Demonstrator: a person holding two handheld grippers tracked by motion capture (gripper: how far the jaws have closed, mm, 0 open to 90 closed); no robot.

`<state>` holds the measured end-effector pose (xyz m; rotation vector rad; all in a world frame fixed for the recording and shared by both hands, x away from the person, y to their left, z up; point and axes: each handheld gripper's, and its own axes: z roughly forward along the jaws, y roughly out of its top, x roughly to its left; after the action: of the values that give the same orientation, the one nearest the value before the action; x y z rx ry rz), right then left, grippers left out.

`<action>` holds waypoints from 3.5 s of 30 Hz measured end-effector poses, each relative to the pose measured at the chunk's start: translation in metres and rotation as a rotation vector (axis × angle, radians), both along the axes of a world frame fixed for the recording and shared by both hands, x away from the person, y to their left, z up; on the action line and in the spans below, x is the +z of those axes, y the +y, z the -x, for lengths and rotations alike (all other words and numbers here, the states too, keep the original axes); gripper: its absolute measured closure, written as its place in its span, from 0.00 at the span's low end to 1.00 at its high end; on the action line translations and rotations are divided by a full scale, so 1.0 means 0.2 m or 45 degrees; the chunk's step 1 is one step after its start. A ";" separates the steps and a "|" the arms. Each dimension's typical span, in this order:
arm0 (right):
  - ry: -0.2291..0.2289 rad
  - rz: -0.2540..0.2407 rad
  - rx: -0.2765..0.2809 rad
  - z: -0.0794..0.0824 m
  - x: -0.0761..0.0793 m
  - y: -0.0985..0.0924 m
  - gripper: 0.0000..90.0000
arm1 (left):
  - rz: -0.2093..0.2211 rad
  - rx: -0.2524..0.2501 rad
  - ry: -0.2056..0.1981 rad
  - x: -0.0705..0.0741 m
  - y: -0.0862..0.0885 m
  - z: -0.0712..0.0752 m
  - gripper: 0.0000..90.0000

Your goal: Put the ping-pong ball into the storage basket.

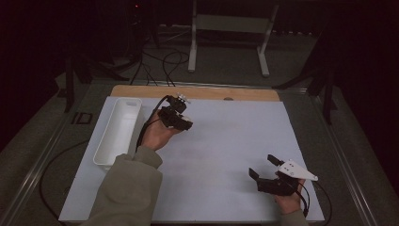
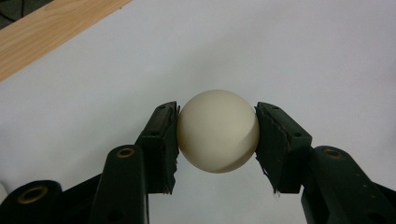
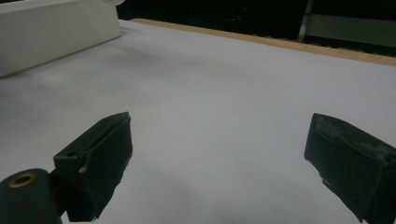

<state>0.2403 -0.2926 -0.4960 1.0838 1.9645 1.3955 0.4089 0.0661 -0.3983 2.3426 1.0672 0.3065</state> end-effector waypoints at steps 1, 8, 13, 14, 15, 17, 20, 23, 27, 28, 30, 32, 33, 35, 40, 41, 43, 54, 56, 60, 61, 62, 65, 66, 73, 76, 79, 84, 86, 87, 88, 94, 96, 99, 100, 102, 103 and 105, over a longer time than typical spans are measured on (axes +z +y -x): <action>0.001 -0.001 0.000 0.00 0.00 0.00 0.08 | 0.000 0.000 0.000 0.00 0.00 0.00 0.57; 0.002 0.001 -0.001 0.00 0.00 0.00 0.08 | -0.006 0.012 -0.004 0.01 0.02 0.00 0.57; 0.001 0.001 -0.003 0.00 0.00 0.00 0.08 | -0.004 0.022 -0.006 0.02 0.04 0.00 0.57; 0.001 0.001 -0.003 0.00 0.00 0.00 0.08 | -0.004 0.024 -0.006 0.03 0.04 0.00 0.57; 0.001 0.001 -0.003 0.00 0.00 0.00 0.08 | -0.004 0.024 -0.006 0.03 0.04 0.00 0.57; 0.002 0.001 -0.004 0.00 0.00 0.00 0.08 | -0.009 0.027 -0.006 0.03 0.05 0.00 0.57; 0.004 0.001 -0.005 0.00 0.00 0.00 0.08 | -0.010 0.032 -0.008 0.04 0.06 0.00 0.57; 0.005 0.001 -0.004 0.00 0.00 0.00 0.08 | -0.008 0.038 -0.011 0.04 0.07 0.00 0.57; 0.007 0.002 -0.005 0.00 0.00 0.00 0.08 | -0.009 0.044 -0.011 0.05 0.08 0.00 0.57; 0.008 0.002 -0.004 0.00 0.00 0.00 0.08 | -0.008 0.047 -0.011 0.05 0.09 0.00 0.57; 0.007 0.002 -0.004 0.00 0.00 0.00 0.08 | -0.009 0.049 -0.010 0.05 0.09 0.00 0.57; 0.009 0.001 -0.004 0.00 0.00 0.00 0.08 | -0.006 0.053 -0.012 0.06 0.10 0.00 0.57; 0.008 0.003 -0.004 0.00 0.00 0.00 0.08 | -0.006 0.053 -0.012 0.06 0.10 0.00 0.57; 0.009 0.002 -0.005 0.00 0.00 0.00 0.08 | -0.006 0.057 -0.010 0.06 0.10 0.00 0.57; 0.008 0.002 -0.004 0.00 0.00 0.00 0.08 | -0.008 0.067 -0.009 0.07 0.12 0.00 0.57; 0.009 0.001 -0.006 0.00 0.00 0.00 0.08 | -0.008 0.067 -0.009 0.07 0.12 0.00 0.57; 0.009 0.002 -0.006 0.00 0.00 0.00 0.08 | -0.005 0.072 -0.010 0.07 0.12 0.00 0.57; 0.009 0.001 -0.006 0.00 0.00 0.00 0.08 | -0.008 0.084 -0.012 0.07 0.15 0.00 0.57; 0.008 0.001 -0.006 0.00 0.00 0.00 0.08 | -0.011 0.086 -0.011 0.07 0.15 0.00 0.57; 0.010 0.002 -0.006 0.00 0.00 0.00 0.08 | -0.014 0.088 -0.013 0.08 0.16 0.00 0.57; 0.009 0.004 -0.006 0.00 0.00 0.00 0.08 | -0.012 0.091 -0.014 0.08 0.17 0.00 0.57; 0.010 0.003 -0.007 0.00 0.00 0.00 0.08 | -0.012 0.091 -0.014 0.08 0.17 0.00 0.57; 0.010 0.003 -0.008 0.00 0.00 0.00 0.08 | -0.015 0.093 -0.015 0.08 0.18 0.00 0.57; 0.010 0.003 -0.008 0.00 0.00 0.00 0.08 | -0.015 0.093 -0.015 0.08 0.18 0.00 0.57; 0.008 0.002 -0.009 0.00 0.00 0.00 0.08 | -0.014 0.104 -0.019 0.09 0.20 0.00 0.57; 0.008 0.002 -0.009 0.00 0.00 0.00 0.08 | -0.018 0.106 -0.018 0.09 0.20 0.00 0.57; 0.008 0.002 -0.009 0.00 0.00 0.00 0.08 | -0.018 0.109 -0.014 0.09 0.21 0.00 0.57; 0.008 0.003 -0.009 0.00 0.00 0.00 0.08 | -0.021 0.116 -0.012 0.10 0.22 0.00 0.57; 0.008 0.002 -0.009 0.00 0.00 0.00 0.08 | -0.021 0.117 -0.012 0.10 0.23 0.00 0.57; 0.008 0.003 -0.009 0.00 0.00 0.00 0.08 | -0.024 0.116 -0.014 0.10 0.23 0.00 0.57; 0.008 0.003 -0.009 0.00 0.00 0.00 0.08 | -0.025 0.118 -0.013 0.11 0.23 0.01 0.57; 0.008 0.004 -0.009 0.00 0.00 0.00 0.08 | -0.030 0.116 -0.020 0.11 0.25 0.01 0.57; 0.008 0.003 -0.009 0.00 0.00 0.00 0.08 | -0.031 0.116 -0.022 0.11 0.25 0.01 0.57; 0.008 0.003 -0.009 0.00 0.00 0.00 0.08 | -0.032 0.118 -0.023 0.11 0.26 0.01 0.57; 0.008 0.003 -0.009 0.00 0.00 0.00 0.08 | -0.032 0.118 -0.023 0.11 0.26 0.01 0.57; 0.008 0.005 -0.008 0.00 0.00 0.00 0.08 | -0.037 0.121 -0.026 0.12 0.26 0.01 0.57; 0.008 0.004 -0.009 0.00 0.00 0.00 0.08 | -0.038 0.124 -0.025 0.12 0.27 0.01 0.57; 0.008 0.004 -0.009 0.00 0.00 0.00 0.08 | -0.037 0.126 -0.026 0.12 0.27 0.01 0.57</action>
<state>0.2406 -0.2925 -0.4969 1.0944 1.9646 1.3864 0.4070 0.1206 -0.3747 2.3114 1.1785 0.3842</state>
